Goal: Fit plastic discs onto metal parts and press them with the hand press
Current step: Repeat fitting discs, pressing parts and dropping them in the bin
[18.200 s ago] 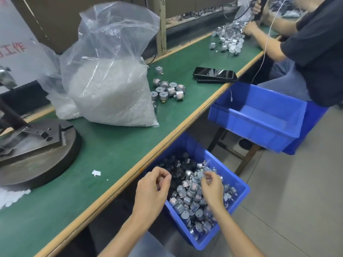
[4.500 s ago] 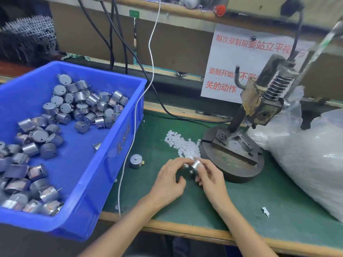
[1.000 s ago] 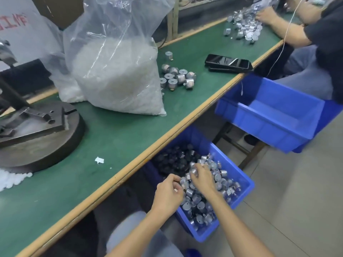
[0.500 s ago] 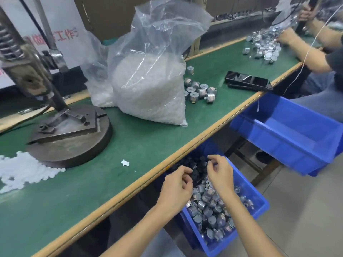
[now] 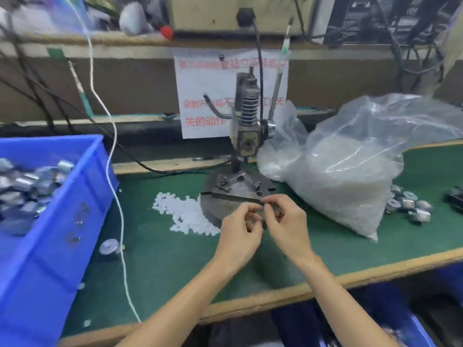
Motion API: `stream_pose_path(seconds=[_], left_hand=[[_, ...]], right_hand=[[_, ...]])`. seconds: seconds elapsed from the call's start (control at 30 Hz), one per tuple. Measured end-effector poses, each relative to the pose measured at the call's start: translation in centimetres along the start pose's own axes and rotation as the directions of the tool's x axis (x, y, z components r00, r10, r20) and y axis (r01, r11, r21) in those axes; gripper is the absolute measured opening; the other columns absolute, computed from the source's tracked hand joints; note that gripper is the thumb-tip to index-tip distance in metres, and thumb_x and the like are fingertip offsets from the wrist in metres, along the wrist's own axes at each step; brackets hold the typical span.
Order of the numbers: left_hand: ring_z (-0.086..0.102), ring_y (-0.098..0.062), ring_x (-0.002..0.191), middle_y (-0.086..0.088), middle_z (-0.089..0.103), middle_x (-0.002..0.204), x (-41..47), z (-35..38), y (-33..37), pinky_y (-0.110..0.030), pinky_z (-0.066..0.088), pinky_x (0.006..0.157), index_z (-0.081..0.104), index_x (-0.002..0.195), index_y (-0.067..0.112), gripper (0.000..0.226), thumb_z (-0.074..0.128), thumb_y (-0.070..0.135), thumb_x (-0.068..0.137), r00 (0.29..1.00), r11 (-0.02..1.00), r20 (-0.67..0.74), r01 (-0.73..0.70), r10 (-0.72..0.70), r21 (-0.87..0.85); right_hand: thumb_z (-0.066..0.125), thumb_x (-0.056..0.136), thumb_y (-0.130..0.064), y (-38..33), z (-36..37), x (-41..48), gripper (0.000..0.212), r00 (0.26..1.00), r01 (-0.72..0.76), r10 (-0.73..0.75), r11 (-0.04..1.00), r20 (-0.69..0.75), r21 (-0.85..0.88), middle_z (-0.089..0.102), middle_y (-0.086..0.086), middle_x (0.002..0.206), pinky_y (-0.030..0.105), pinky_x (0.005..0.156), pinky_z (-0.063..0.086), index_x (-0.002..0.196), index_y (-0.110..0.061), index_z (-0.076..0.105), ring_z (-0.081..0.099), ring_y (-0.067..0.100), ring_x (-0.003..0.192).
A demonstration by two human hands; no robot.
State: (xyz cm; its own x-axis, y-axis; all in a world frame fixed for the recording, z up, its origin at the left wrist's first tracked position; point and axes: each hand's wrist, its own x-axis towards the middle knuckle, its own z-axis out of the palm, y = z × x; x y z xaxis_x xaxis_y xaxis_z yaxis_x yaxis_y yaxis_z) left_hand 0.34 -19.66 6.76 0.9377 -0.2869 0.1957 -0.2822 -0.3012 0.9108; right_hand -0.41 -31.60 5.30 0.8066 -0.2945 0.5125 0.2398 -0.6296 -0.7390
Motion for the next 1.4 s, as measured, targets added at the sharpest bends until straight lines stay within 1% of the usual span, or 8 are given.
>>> stream_pose_path(seconds=[0.27, 0.47, 0.6, 0.7, 0.8, 0.97, 1.27, 1.4], left_hand=[[0.052, 0.003, 0.065, 0.005, 0.064, 0.088, 0.9, -12.5, -2.4, -0.004, 0.038, 0.062, 0.062, 0.104, 0.013, 0.026, 0.052, 0.001, 0.082, 0.915, 0.981, -0.369, 0.19, -0.163, 0.038], [0.054, -0.026, 0.11, -0.005, 0.062, 0.114, 1.2, -20.2, 0.2, -0.041, 0.041, 0.096, 0.053, 0.112, 0.013, 0.022, 0.043, 0.016, 0.092, 0.777, 0.955, -0.586, 0.296, -0.23, 0.017], [0.049, -0.027, 0.116, -0.008, 0.057, 0.121, 2.2, -24.1, 2.5, -0.045, 0.039, 0.099, 0.049, 0.116, 0.012, 0.031, 0.032, 0.032, 0.098, 0.687, 0.925, -0.654, 0.375, -0.316, -0.053], [0.052, -0.028, 0.108, -0.009, 0.059, 0.114, 1.8, -29.5, 2.8, -0.04, 0.044, 0.092, 0.05, 0.115, 0.009, 0.028, 0.039, 0.019, 0.092, 0.811, 0.8, -0.531, 0.48, -0.248, 0.361], [0.056, -0.027, 0.088, -0.012, 0.063, 0.105, 0.7, -33.4, 0.7, -0.034, 0.046, 0.071, 0.054, 0.098, 0.007, 0.017, 0.045, 0.009, 0.084, 0.882, 0.547, -0.332, 0.469, -0.336, 0.694], [0.057, -0.028, 0.1, -0.011, 0.056, 0.118, -1.5, -33.3, -6.0, -0.034, 0.046, 0.082, 0.045, 0.128, 0.01, 0.042, 0.054, 0.025, 0.09, 0.704, 0.265, -0.075, 0.362, -0.706, 0.894], [0.053, -0.029, 0.11, -0.008, 0.055, 0.12, -1.5, -32.5, -8.8, -0.032, 0.038, 0.075, 0.054, 0.115, 0.012, 0.032, 0.053, 0.034, 0.092, 0.815, 0.243, -0.11, 0.295, -0.569, 0.924], [0.055, -0.027, 0.104, -0.008, 0.056, 0.117, -2.2, -32.7, -9.3, -0.031, 0.044, 0.08, 0.046, 0.125, 0.018, 0.044, 0.061, 0.02, 0.084, 0.776, 0.455, 0.05, 0.315, -0.628, 0.833]], right_hand=[[0.058, 0.084, 0.004, -8.1, 11.0, 3.6, 0.018, 0.939, 0.17, -0.185, 0.983, 0.291, 0.076, 0.066, 0.002, 0.082, 0.006, 0.065, 0.038, 0.09, -0.01, 0.068, 0.054, -0.001, 0.068], [0.058, 0.083, 0.006, -17.9, 17.4, 6.4, 0.016, 0.84, 0.308, -0.397, 0.91, 0.371, 0.277, 0.066, 0.0, 0.082, 0.02, 0.069, 0.043, 0.09, -0.006, 0.067, 0.057, 0.012, 0.071], [0.059, 0.084, 0.004, -22.5, 20.3, 8.0, 0.015, 0.821, 0.293, -0.431, 0.88, 0.374, 0.373, 0.062, -0.006, 0.072, 0.019, 0.063, 0.04, 0.086, -0.009, 0.068, 0.051, 0.01, 0.066], [0.054, 0.084, -0.001, -24.4, 22.1, 8.5, 0.017, 0.789, 0.358, -0.475, 0.871, 0.39, 0.336, 0.056, -0.014, 0.066, 0.012, 0.058, 0.035, 0.087, -0.011, 0.067, 0.046, 0.004, 0.056], [0.054, 0.085, -0.007, -25.4, 24.2, 7.5, 0.017, 0.656, 0.425, -0.477, 0.874, 0.584, 0.236, 0.065, 0.0, 0.074, 0.026, 0.069, 0.042, 0.096, -0.01, 0.066, 0.055, 0.016, 0.068], [0.047, 0.087, -0.011, -24.8, 26.4, 5.1, 0.022, 0.484, 0.56, -0.397, 0.825, 0.78, 0.072, 0.067, 0.013, 0.097, 0.035, 0.074, 0.045, 0.1, -0.009, 0.065, 0.057, 0.033, 0.096], [0.048, 0.086, -0.012, -24.6, 26.4, 4.9, 0.021, 0.492, 0.55, -0.361, 0.835, 0.792, 0.039, 0.067, 0.002, 0.093, 0.033, 0.072, 0.045, 0.097, -0.014, 0.065, 0.057, 0.025, 0.092], [0.047, 0.088, -0.01, -24.6, 25.8, 4.7, 0.021, 0.512, 0.518, -0.386, 0.851, 0.768, 0.082, 0.066, 0.003, 0.088, 0.038, 0.075, 0.048, 0.098, -0.011, 0.066, 0.056, 0.026, 0.089]])
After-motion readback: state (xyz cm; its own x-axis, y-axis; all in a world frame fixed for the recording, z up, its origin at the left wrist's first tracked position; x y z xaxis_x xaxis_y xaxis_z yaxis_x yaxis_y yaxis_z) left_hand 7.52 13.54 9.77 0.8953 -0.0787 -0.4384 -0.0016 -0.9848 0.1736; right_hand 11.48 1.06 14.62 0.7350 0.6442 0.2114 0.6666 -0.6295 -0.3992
